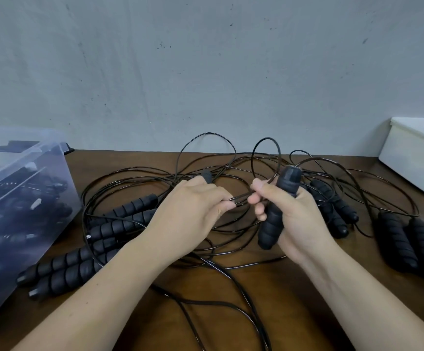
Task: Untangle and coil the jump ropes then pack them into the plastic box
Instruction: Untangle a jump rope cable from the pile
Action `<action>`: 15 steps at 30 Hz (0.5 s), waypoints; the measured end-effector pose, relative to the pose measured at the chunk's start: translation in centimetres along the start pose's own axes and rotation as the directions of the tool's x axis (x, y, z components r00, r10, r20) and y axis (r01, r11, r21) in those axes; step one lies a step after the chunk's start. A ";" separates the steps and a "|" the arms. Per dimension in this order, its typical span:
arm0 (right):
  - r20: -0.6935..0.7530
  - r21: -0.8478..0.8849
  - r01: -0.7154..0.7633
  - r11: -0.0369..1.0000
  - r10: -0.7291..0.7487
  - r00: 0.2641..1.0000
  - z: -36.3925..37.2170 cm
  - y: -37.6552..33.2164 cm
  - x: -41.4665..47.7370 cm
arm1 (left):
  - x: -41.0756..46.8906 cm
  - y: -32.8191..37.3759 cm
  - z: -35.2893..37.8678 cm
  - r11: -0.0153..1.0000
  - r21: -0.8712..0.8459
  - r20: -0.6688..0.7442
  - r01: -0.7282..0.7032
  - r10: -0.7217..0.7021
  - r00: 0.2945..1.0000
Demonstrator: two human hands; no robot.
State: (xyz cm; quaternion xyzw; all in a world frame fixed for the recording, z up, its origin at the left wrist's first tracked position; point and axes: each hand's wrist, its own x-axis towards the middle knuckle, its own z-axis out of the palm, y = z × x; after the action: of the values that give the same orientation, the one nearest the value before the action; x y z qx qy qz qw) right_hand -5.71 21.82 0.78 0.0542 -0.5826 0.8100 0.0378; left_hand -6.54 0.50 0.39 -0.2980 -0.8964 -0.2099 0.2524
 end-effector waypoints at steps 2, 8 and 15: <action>-0.062 0.096 -0.009 0.995 0.015 0.998 -0.9 -0.8 0.7 | 0.1 -0.3 -0.4 0.999 0.006 0.019 0.042 -0.042 0.999; -0.091 0.224 -0.024 0.974 0.045 0.995 -2.7 -1.6 2.0 | 0.1 -0.8 -1.1 0.995 0.015 0.030 0.099 -0.100 0.995; 0.058 -0.002 -0.043 0.999 0.043 0.997 0.3 0.6 -0.1 | 0.0 -0.2 -0.1 1.000 0.014 0.008 0.021 -0.021 1.000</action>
State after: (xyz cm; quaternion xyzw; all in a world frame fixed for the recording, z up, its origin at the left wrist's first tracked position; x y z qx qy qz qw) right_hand -5.68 21.29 0.26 0.0653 -0.5847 0.8086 0.0035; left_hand -6.64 0.26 0.40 -0.2876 -0.9019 -0.2049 0.2486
